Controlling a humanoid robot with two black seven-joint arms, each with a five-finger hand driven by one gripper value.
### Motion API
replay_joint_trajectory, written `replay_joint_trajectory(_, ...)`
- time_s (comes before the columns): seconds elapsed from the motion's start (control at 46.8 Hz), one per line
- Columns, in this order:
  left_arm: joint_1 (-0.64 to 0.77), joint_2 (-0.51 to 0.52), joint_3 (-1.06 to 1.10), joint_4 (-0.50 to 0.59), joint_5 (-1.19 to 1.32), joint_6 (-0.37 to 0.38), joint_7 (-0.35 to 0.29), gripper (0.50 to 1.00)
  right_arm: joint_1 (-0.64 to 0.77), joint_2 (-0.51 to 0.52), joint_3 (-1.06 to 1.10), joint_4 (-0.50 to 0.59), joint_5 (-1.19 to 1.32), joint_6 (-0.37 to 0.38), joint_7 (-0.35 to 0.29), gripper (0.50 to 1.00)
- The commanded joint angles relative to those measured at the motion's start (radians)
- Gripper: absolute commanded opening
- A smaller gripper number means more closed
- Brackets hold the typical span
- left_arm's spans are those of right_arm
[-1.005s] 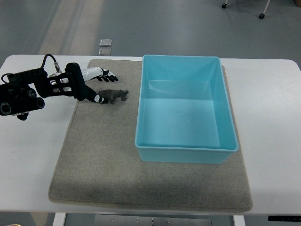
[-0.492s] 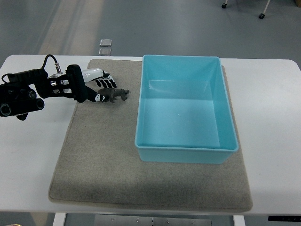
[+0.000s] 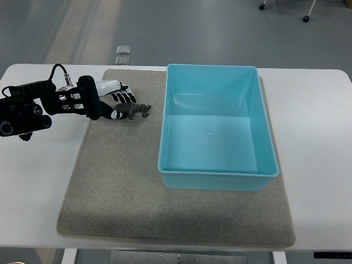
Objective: Place brown hippo in blue box with left hand
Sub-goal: 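Close the left hand fingers around the brown hippo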
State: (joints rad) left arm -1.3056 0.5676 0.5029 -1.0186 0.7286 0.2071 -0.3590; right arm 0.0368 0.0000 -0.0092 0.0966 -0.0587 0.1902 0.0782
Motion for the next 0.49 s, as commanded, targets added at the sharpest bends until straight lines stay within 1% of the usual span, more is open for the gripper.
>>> replay_joint_trajectory(0.0, 0.0, -0.002, -0.001, 0.0, 0.0, 0.0, 0.0, 0.698, 0.0, 0.0, 0.0, 0.0, 0.0, 0.0, 0.0, 0.936)
replay_joint_trajectory(0.363, 0.017, -0.014, 0.0, 0.003, 0.0, 0.02, 0.0, 0.698, 0.0, 0.0, 0.0, 0.0, -0.001, 0.0, 0.0, 0.936)
replay_joint_trajectory(0.47, 0.017, -0.017, 0.0, 0.003, 0.0, 0.021, 0.002, 0.677, 0.0, 0.0, 0.0, 0.0, -0.001, 0.0, 0.0, 0.936)
